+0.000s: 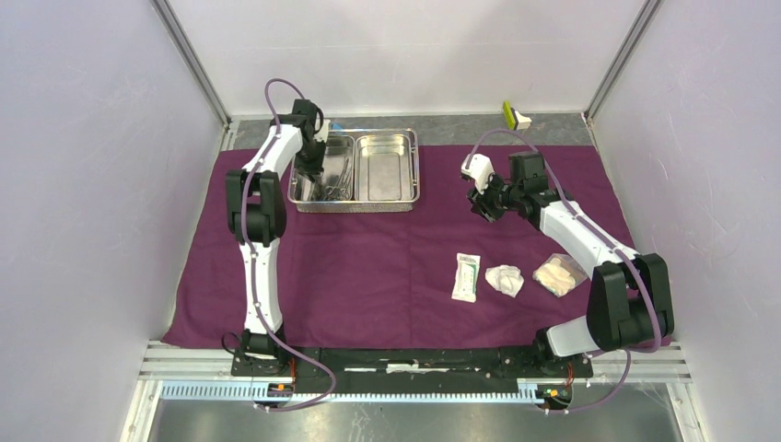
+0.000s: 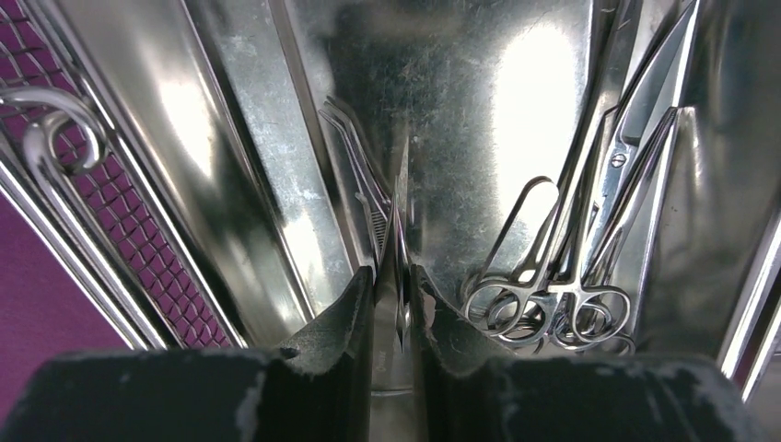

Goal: Open and lay out the surgical kit
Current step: Adjust the medical item in the container.

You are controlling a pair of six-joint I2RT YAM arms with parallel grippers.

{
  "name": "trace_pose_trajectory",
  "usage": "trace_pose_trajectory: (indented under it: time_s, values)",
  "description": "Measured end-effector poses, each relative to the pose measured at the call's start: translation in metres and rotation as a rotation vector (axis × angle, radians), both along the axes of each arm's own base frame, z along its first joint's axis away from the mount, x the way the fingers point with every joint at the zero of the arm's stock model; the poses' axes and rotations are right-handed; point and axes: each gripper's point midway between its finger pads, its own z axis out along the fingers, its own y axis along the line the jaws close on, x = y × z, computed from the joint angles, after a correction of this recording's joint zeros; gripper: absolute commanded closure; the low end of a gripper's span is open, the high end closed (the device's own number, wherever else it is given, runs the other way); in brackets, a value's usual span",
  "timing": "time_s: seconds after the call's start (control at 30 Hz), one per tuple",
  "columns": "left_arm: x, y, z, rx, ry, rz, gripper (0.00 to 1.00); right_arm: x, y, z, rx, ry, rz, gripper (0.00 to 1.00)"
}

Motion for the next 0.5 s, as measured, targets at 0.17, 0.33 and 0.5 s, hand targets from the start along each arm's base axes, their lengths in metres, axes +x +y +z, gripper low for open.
trace_pose_trajectory:
  time_s: [0.17, 0.33, 0.5]
  values:
    - [0.003, -0.004, 0.004, -0.021, -0.009, -0.007, 0.78, 0.0, 0.0, 0.0, 0.0, 0.001, 0.0, 0.59]
    - [0.007, -0.01, 0.01, -0.053, -0.025, -0.019, 0.71, -0.001, 0.0, -0.001, -0.001, 0.003, 0.0, 0.59]
    - [0.013, -0.012, 0.017, -0.063, -0.05, -0.022, 0.72, -0.001, 0.0, -0.001, -0.001, 0.003, 0.0, 0.59]
